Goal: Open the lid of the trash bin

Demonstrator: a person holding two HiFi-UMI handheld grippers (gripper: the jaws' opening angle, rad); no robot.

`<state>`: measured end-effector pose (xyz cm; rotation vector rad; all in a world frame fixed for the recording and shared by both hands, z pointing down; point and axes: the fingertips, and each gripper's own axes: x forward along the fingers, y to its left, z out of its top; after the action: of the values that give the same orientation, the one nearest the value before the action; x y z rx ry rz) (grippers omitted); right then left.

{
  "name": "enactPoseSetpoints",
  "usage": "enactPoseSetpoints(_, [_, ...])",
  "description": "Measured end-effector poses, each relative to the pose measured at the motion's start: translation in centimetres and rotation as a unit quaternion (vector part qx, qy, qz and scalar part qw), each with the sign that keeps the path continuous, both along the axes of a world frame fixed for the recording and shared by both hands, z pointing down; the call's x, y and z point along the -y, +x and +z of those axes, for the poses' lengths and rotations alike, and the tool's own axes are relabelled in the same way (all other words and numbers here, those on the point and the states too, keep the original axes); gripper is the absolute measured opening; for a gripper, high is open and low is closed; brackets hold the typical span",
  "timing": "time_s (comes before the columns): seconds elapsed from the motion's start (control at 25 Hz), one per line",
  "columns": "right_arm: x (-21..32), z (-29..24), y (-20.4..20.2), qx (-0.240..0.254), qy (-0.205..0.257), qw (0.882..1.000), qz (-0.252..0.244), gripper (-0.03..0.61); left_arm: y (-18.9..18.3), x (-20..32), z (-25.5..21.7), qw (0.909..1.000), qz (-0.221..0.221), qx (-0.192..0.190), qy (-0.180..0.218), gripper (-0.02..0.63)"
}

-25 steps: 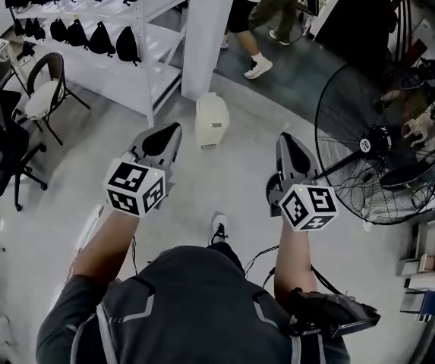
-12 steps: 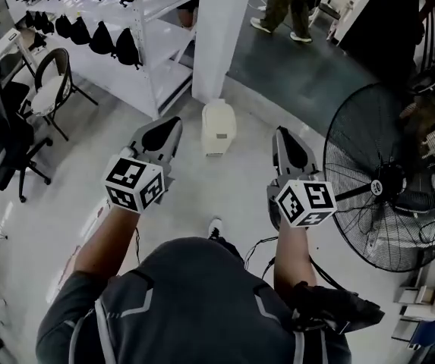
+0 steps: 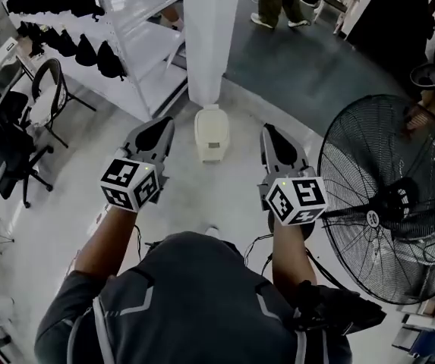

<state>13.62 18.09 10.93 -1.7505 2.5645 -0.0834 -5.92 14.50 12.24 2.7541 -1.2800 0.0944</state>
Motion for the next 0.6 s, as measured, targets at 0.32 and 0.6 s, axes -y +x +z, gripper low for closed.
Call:
enactPoseSetpoints(0.32, [7.2, 1.6, 2.9, 0.013, -0.012, 1.000, 0.003, 0.026, 2.8, 6.3, 1.7, 0.9987, 0.004, 0.049, -0.012, 0.008])
enactPoseSetpoints(0.6, [14.0, 3.4, 1.6, 0.009, -0.029, 0.999, 0.040, 0.027, 1.3, 14.0, 3.4, 0.9986, 0.043, 0.017, -0.026, 0.008])
